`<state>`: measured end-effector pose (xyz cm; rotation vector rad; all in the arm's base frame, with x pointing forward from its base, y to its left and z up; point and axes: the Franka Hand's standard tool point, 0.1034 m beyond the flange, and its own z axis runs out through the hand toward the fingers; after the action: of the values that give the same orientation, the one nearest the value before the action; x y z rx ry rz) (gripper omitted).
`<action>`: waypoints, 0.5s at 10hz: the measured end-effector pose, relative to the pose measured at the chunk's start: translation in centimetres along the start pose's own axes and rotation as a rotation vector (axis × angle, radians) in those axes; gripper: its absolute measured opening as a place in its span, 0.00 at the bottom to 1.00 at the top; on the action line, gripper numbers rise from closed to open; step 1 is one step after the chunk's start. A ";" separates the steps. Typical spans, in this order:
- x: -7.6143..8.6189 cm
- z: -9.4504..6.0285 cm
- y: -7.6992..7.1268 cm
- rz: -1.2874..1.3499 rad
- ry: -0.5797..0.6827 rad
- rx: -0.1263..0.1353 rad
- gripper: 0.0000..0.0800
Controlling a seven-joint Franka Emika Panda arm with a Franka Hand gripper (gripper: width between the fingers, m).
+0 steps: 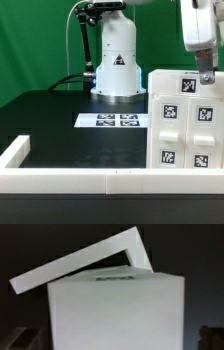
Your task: Assemble cabinet
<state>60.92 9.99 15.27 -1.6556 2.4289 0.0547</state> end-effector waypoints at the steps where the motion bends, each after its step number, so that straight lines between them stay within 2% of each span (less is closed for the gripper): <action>1: 0.0 0.0 0.0 -0.004 0.000 0.000 0.99; 5: -0.1 0.1 0.1 -0.023 0.000 -0.001 1.00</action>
Offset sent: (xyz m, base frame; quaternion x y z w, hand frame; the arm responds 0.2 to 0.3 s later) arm 0.0000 0.0000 0.0000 0.0000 0.0000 0.0000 1.0000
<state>60.86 10.18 15.21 -1.6845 2.4098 0.0528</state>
